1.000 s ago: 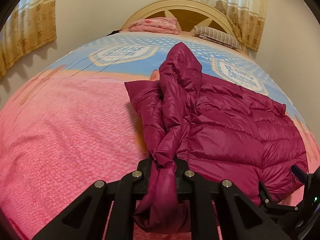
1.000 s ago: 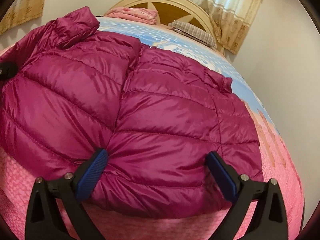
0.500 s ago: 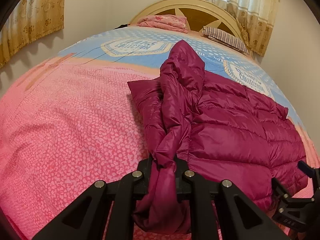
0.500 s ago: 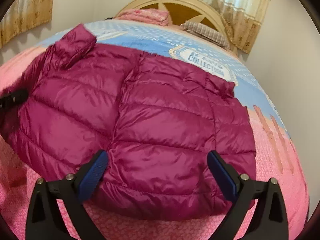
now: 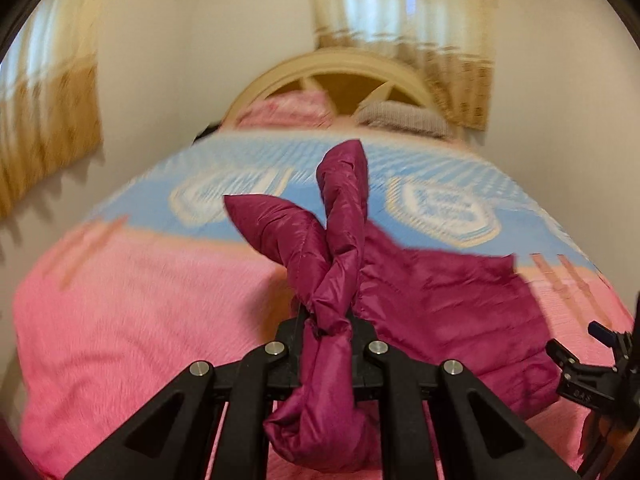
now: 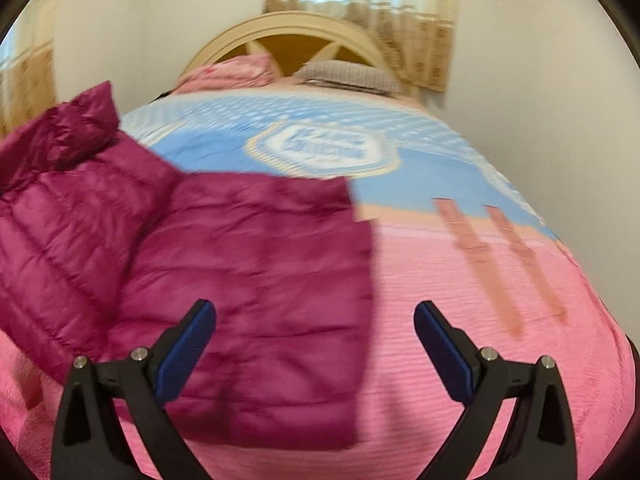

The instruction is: Fold large clothes

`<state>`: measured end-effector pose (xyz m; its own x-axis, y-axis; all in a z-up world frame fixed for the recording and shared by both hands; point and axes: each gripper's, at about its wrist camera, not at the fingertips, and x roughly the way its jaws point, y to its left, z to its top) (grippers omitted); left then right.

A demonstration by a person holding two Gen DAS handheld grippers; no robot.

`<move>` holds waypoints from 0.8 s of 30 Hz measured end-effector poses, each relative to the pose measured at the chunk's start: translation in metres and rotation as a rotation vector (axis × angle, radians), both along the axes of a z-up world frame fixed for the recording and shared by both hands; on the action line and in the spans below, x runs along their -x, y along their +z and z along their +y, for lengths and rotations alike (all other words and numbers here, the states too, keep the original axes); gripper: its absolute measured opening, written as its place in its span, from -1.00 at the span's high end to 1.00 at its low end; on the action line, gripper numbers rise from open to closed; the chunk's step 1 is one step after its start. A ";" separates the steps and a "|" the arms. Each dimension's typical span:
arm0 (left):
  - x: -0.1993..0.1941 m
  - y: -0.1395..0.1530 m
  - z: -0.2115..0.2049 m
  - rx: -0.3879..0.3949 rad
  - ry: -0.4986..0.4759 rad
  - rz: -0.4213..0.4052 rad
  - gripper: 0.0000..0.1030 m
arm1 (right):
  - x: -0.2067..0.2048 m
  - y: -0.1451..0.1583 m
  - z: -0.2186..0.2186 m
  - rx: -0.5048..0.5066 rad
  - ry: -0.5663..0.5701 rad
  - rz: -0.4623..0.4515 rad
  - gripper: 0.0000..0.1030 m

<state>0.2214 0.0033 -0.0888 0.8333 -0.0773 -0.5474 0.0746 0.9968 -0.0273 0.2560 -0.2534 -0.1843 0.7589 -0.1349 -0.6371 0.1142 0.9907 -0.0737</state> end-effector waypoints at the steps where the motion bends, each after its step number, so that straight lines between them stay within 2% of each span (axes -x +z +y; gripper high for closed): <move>1: 0.001 0.010 -0.019 -0.024 -0.027 -0.023 0.81 | 0.001 0.003 -0.011 -0.004 -0.016 -0.004 -0.96; 5: 0.000 0.027 -0.083 -0.115 -0.111 -0.073 0.80 | 0.018 0.005 -0.061 -0.031 -0.111 -0.018 -0.96; 9: -0.001 0.023 -0.143 -0.199 -0.183 -0.100 0.80 | 0.037 -0.001 -0.106 -0.075 -0.207 -0.029 -0.96; 13: 0.000 -0.001 -0.195 -0.290 -0.239 -0.117 0.80 | 0.048 -0.012 -0.131 -0.110 -0.256 -0.015 -0.96; 19: 0.004 -0.055 -0.262 -0.437 -0.310 -0.112 0.80 | 0.057 -0.029 -0.143 -0.149 -0.264 0.008 -0.96; 24: 0.015 -0.080 -0.284 -0.514 -0.365 -0.126 0.70 | 0.058 -0.035 -0.146 -0.158 -0.273 0.020 -0.96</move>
<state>0.2067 -0.2804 -0.1688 0.8633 -0.1217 -0.4898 0.3828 0.7904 0.4783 0.1984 -0.3991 -0.2192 0.6953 -0.2301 -0.6808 0.3774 0.9232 0.0734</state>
